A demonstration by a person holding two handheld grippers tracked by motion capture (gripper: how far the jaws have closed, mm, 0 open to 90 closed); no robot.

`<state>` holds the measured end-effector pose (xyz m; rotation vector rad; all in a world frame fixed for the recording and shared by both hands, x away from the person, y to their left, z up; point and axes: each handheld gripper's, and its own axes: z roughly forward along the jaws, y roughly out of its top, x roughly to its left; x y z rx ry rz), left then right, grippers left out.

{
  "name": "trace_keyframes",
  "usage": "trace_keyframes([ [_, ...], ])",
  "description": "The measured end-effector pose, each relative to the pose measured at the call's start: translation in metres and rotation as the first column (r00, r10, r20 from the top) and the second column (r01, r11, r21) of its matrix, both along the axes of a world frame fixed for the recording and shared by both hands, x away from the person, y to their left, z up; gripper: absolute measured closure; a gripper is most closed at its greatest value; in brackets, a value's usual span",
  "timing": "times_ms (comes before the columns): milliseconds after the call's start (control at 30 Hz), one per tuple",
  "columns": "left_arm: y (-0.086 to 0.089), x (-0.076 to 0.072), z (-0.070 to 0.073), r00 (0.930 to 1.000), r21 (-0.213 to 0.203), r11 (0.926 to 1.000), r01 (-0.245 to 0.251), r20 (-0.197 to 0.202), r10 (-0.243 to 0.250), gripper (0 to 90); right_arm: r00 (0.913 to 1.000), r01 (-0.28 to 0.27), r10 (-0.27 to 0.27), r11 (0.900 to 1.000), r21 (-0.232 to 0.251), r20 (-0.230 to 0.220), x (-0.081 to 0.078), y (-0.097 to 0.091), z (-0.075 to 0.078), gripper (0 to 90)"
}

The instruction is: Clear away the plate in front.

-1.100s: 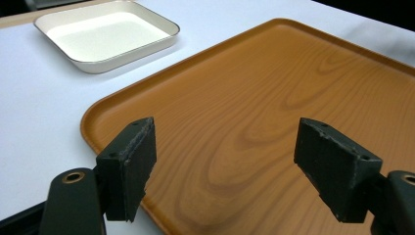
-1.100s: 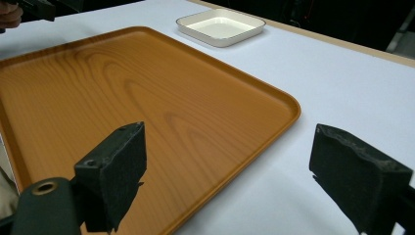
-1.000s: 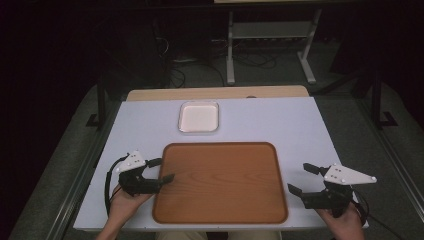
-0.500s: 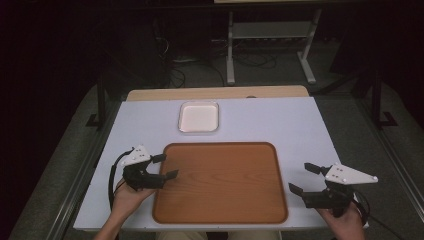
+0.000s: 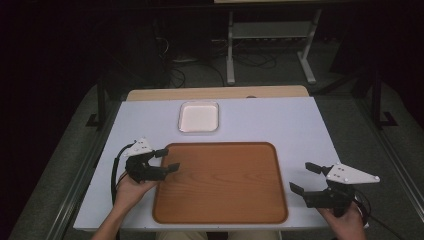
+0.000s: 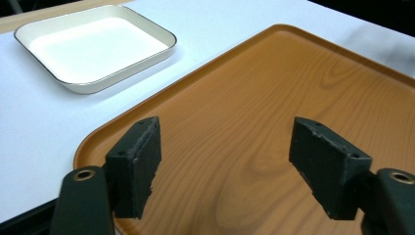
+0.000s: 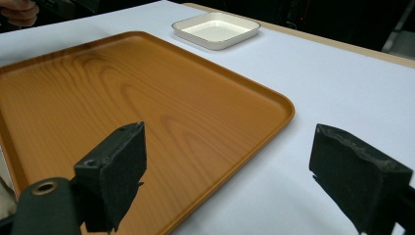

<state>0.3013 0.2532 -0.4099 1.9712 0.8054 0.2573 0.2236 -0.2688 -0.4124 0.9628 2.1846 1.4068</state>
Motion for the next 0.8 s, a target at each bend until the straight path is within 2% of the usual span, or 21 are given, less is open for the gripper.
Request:
trace_keyframes([
  [333, -0.002, 0.017, 0.000, 0.9998, -0.008, 0.9998, -0.018, -0.010, 0.018, 28.9, 1.0000, 0.002, -0.002, 1.0000, -0.001, -0.006, 0.001, 0.000, 0.000, 13.1],
  [433, -0.003, 0.023, 0.000, 0.9995, 0.003, 0.9998, -0.018, -0.024, 0.018, 28.9, 1.0000, 0.002, -0.002, 1.0000, -0.001, -0.006, 0.001, -0.001, -0.001, 13.2],
  [800, -0.011, 0.040, 0.007, 0.9993, 0.012, 0.9998, -0.014, -0.035, 0.014, 30.6, 1.0000, 0.000, 0.000, 1.0000, 0.000, -0.007, 0.002, 0.000, 0.000, 13.2],
])
